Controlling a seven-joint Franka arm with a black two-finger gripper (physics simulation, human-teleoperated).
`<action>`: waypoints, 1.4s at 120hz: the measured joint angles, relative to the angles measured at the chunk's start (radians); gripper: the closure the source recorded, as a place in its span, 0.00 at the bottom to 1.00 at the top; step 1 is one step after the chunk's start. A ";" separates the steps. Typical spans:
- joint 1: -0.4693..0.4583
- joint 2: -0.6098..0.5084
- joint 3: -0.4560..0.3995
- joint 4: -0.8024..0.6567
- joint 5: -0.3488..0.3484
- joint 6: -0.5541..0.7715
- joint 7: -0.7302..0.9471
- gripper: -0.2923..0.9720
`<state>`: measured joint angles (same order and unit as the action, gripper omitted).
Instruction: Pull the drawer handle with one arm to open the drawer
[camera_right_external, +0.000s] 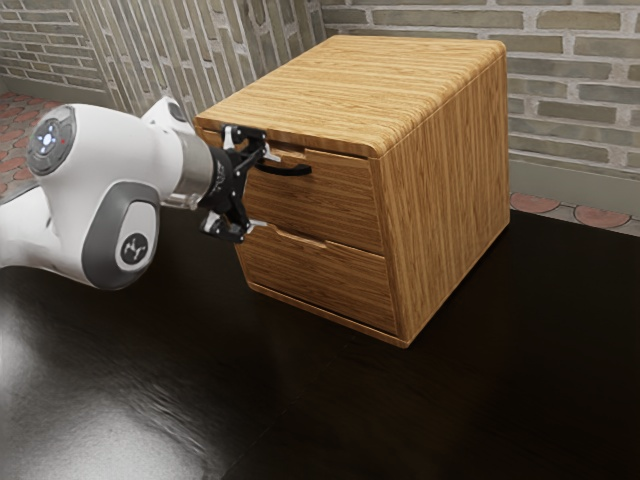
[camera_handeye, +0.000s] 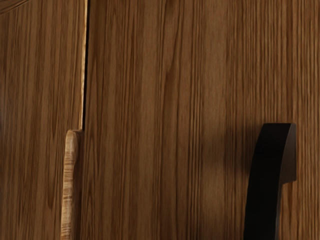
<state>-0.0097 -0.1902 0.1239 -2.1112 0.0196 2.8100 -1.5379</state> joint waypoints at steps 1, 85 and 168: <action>0.000 0.000 0.000 0.000 0.000 0.000 0.000 0.26; 0.000 -0.072 -0.006 -0.032 0.008 0.008 0.007 0.82; 0.001 -0.227 0.002 -0.181 0.009 -0.011 0.011 0.84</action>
<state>-0.0086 -0.4174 0.1256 -2.2920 0.0283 2.7992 -1.5270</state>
